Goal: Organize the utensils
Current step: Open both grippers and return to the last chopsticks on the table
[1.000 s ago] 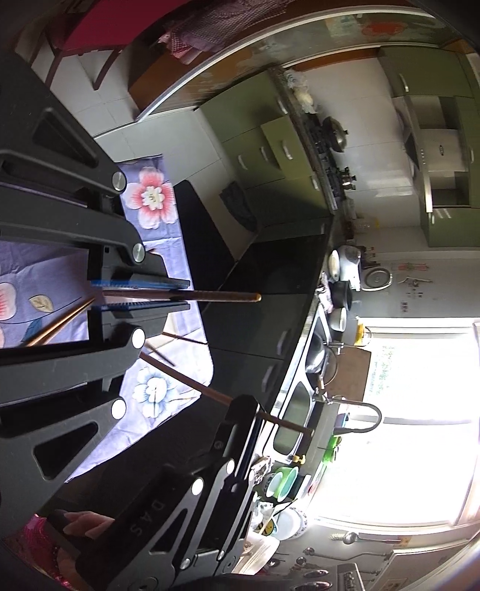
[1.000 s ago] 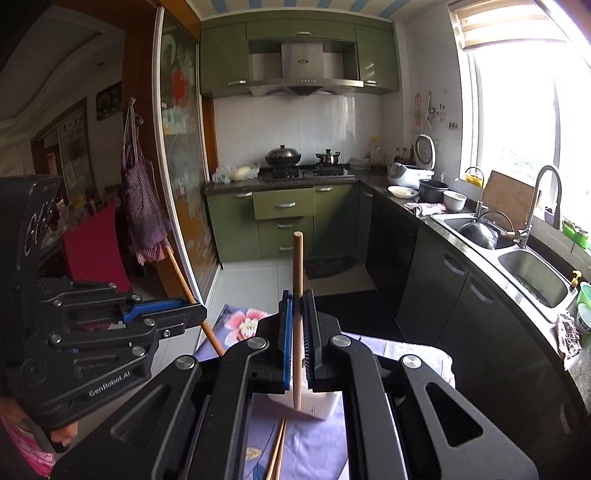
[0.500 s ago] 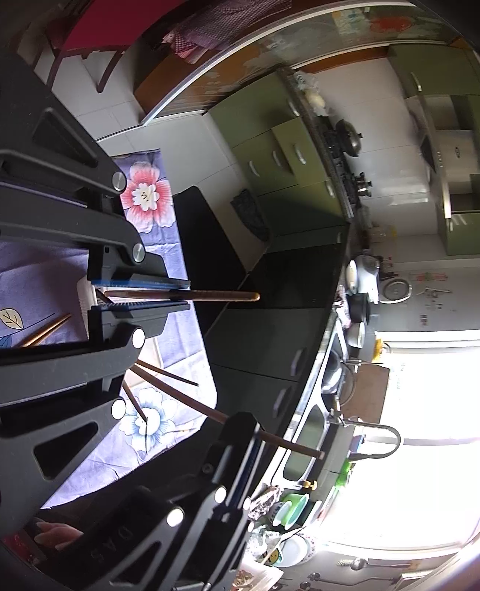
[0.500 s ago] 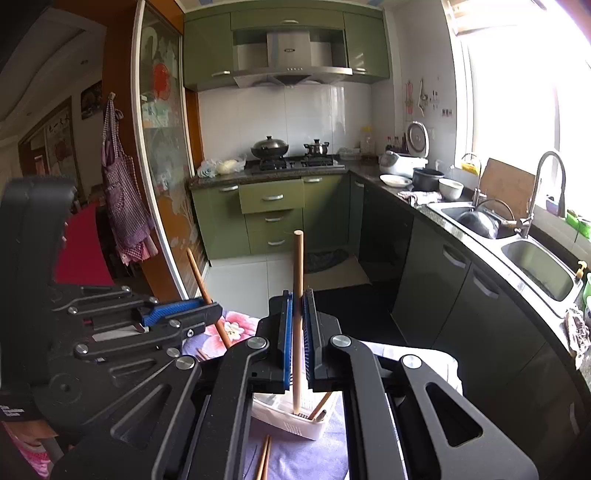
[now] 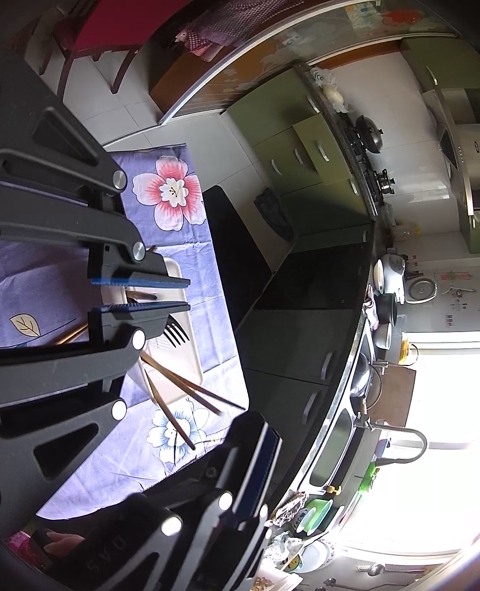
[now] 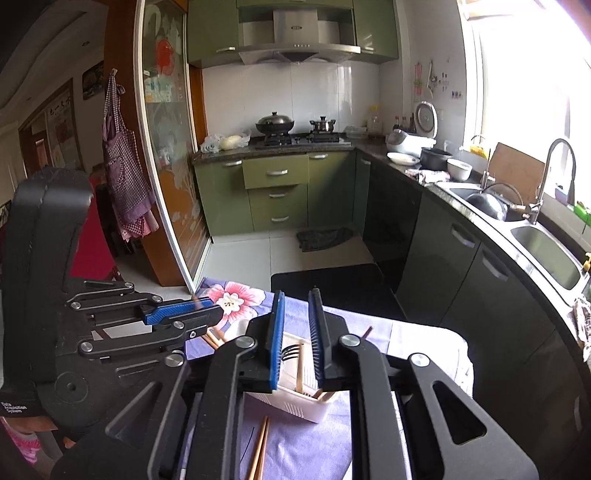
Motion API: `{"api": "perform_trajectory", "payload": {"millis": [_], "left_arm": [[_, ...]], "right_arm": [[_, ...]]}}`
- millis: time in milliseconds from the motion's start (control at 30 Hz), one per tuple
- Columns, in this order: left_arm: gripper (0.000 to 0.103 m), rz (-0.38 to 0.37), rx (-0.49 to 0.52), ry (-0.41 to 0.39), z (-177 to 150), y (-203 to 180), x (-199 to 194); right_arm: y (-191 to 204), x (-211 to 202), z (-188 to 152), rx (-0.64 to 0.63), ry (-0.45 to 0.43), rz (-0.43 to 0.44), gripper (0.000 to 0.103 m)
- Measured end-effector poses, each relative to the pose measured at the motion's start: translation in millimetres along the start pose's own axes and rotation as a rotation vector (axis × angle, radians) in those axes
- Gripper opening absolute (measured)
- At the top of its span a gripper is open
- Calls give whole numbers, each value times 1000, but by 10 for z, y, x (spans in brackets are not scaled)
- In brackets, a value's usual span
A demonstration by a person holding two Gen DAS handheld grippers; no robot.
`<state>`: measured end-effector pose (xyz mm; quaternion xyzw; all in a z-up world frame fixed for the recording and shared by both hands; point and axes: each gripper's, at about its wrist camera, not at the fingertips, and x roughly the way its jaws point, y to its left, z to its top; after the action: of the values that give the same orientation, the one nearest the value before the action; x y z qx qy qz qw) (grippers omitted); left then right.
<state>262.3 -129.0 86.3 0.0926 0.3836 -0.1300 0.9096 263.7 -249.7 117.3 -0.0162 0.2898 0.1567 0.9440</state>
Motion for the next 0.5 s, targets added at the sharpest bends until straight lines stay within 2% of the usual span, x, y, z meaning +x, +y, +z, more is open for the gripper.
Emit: {"api": "perform_trajectory", "payload": {"millis": [133, 200, 300, 333, 400, 500], "left_arm": [[15, 3, 1, -19, -38, -7, -216], [19, 5, 1, -26, -78, -4, -329], [28, 1, -12, -23, -196, -11, -439], [30, -5, -19, -13, -290, -12, -454], [30, -16, -30, 29, -479, -22, -411], [30, -53, -57, 121, -817, -51, -214]], "right_arm": [[48, -349, 46, -6, -57, -2, 17], [87, -558, 24, -10, -84, -4, 25], [121, -822, -101, -23, -96, -1, 26], [128, -876, -177, -25, -91, -3, 26], [115, -926, -407, -24, -61, -7, 33], [35, -836, -863, -11, 21, -5, 34]]}}
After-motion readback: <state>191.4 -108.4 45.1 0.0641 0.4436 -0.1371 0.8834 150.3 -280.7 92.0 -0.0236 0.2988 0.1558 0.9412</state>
